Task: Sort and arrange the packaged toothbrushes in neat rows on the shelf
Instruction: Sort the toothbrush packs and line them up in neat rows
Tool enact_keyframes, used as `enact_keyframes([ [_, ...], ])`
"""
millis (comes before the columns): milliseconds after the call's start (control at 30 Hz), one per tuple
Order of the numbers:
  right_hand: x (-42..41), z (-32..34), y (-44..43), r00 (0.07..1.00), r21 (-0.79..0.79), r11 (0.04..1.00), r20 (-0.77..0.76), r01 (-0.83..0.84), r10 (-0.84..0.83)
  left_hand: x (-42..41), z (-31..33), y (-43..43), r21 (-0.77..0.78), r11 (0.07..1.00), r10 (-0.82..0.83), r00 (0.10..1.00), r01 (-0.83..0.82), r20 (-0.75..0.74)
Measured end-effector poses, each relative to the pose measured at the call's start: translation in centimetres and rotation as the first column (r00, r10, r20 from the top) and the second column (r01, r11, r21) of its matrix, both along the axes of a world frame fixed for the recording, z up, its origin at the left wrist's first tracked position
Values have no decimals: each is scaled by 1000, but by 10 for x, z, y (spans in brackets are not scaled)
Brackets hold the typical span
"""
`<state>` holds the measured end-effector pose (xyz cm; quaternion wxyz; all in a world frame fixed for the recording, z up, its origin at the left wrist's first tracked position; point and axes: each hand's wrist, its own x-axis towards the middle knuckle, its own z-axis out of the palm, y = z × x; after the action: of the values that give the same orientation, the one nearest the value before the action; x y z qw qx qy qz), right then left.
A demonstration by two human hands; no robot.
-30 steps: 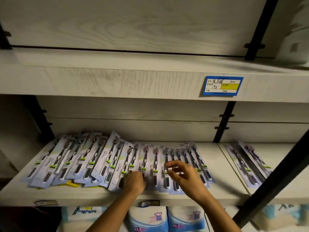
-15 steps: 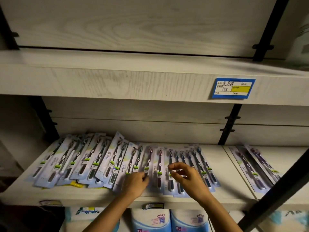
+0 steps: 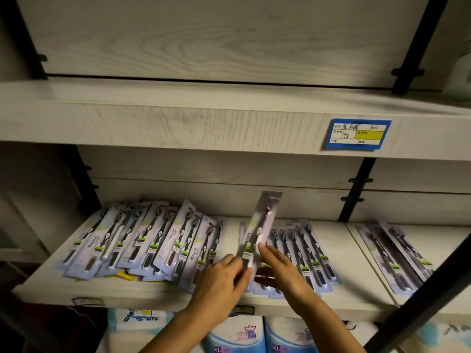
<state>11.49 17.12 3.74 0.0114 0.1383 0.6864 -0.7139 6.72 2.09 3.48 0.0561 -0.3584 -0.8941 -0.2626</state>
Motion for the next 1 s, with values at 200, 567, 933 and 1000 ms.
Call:
enact_keyframes([
  [200,5,2,3,989,8,993,-89,116,-115,23,-1,7,8,995,-99,990,101,-104],
  [567,29,-2,29,970,-30,970,-16,240,-241,-47,-80,49,-110,961,278,889,-255,363],
  [933,38,0,35,973,-3,973,-24,229,-229,-65,-96,79,-215,884,468,772,-416,430],
  [1000,37,-1,35,975,1,976,-18,220,-220,-69,-98,78,-221,877,480,760,-427,438],
])
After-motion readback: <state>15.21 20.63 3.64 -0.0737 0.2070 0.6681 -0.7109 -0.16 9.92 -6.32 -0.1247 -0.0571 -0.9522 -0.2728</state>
